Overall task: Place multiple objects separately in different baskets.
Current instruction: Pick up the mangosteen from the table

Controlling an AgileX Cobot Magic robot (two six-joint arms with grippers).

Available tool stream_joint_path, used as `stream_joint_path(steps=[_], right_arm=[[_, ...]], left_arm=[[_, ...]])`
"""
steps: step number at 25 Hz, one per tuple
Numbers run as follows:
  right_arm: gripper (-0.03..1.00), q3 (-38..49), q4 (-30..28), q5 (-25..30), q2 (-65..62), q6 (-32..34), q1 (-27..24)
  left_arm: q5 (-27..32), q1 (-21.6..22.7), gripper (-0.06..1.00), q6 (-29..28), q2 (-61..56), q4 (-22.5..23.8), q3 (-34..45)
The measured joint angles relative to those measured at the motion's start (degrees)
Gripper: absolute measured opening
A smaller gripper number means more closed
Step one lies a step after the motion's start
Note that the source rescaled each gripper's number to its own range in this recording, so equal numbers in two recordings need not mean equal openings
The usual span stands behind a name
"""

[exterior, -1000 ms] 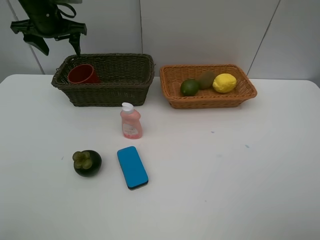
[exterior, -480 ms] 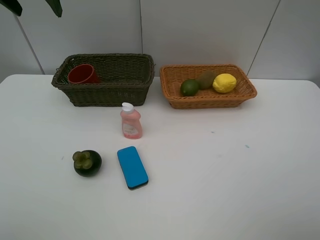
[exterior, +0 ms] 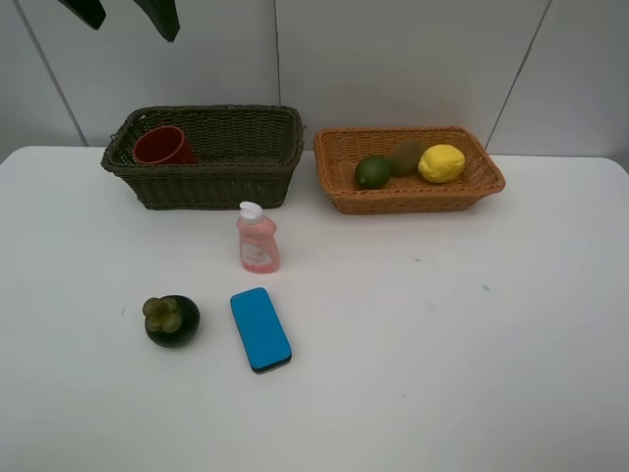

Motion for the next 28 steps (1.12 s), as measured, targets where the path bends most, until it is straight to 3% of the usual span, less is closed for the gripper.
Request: stream_joint_path(steps=[7, 15, 19, 28], right_arm=[[0.87, 0.0, 0.0, 0.0, 0.0, 0.0, 0.0], [0.87, 0.0, 0.0, 0.0, 0.0, 0.0, 0.0], [0.87, 0.0, 0.0, 0.0, 0.0, 0.0, 0.0], [0.87, 0.0, 0.0, 0.0, 0.0, 0.0, 0.0]], left_arm=[[0.25, -4.1, 1.0, 1.45, -1.16, -1.94, 12.72], [0.19, -4.74, 1.0, 11.26, -1.73, -5.01, 23.23], [0.07, -6.46, 1.0, 19.2, -1.73, -5.82, 28.65], [-6.88, -7.72, 1.0, 27.77, -1.78, -7.65, 42.08]])
